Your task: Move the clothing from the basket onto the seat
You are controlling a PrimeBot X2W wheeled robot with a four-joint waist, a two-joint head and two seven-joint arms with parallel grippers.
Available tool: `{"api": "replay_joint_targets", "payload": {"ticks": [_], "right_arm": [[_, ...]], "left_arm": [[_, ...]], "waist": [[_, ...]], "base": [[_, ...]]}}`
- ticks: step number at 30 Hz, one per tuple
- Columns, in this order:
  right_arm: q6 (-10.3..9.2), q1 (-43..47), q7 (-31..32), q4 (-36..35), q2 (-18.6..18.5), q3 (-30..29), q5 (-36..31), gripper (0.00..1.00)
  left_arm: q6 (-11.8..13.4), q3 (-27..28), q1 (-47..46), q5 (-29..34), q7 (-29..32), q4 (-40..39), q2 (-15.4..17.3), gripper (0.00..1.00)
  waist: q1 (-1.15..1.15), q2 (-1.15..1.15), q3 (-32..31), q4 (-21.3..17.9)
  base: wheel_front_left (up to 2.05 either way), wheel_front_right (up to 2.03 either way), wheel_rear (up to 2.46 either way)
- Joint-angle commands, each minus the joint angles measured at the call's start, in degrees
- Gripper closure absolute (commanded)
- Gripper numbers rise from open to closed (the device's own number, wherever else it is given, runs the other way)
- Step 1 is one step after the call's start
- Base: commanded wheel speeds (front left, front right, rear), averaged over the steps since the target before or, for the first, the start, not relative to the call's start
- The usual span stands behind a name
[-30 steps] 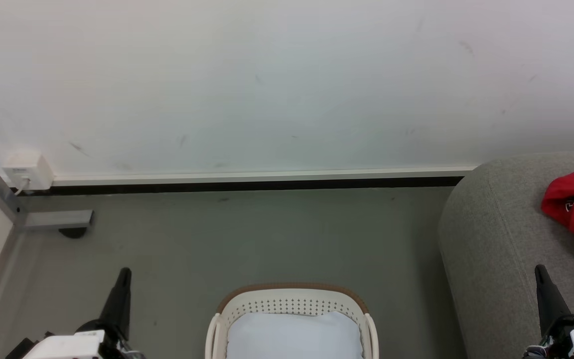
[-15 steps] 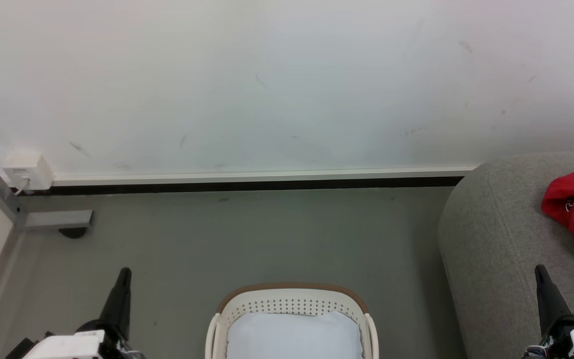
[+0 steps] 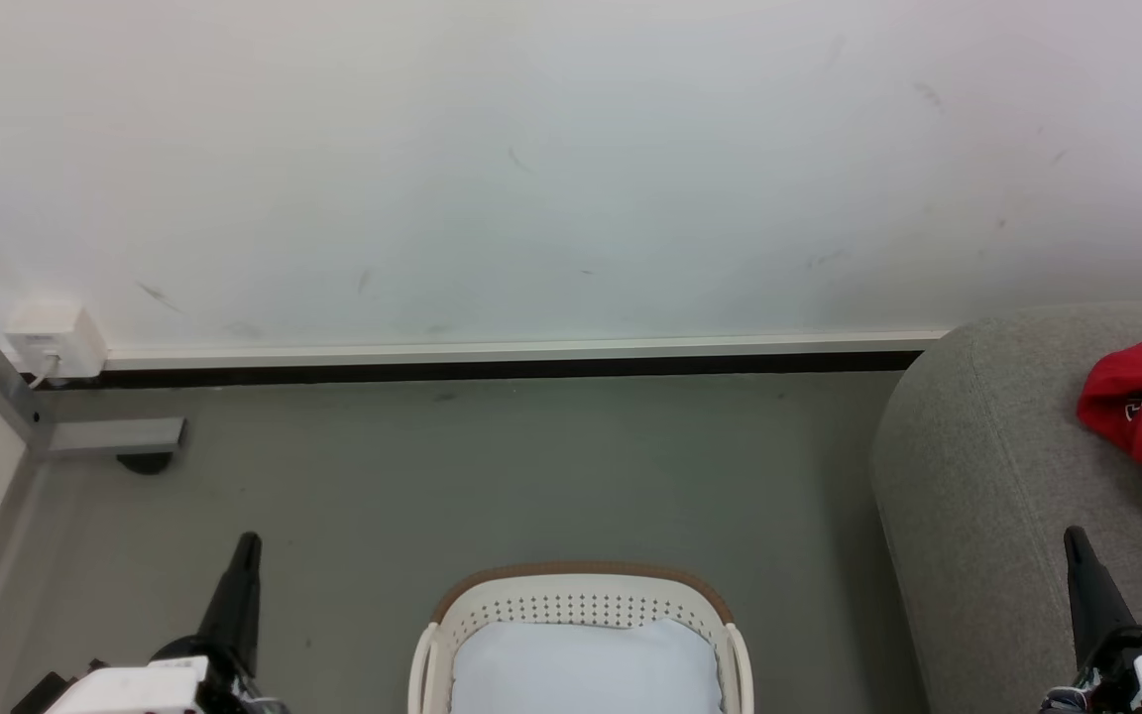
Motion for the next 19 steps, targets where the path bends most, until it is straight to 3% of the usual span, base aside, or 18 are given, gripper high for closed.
{"api": "replay_joint_targets", "payload": {"ticks": [1, 19], "right_arm": [[-0.12, -0.7, 0.2, 0.2, 0.0, -0.2, -0.3, 1.0], [-0.12, -0.7, 0.2, 0.2, 0.0, -0.3, -0.3, 1.0]], "left_arm": [[-0.3, 0.1, -0.5, -0.8, 0.2, -0.2, 0.4, 1.0], [-0.3, 0.1, -0.5, -0.8, 0.2, -0.2, 0.4, 1.0]], "waist": [[0.0, 0.0, 0.0, 0.0], [0.0, 0.0, 0.0, 0.0]], "base": [[0.0, 0.0, 0.0], [0.0, 0.0, 0.0]]}}
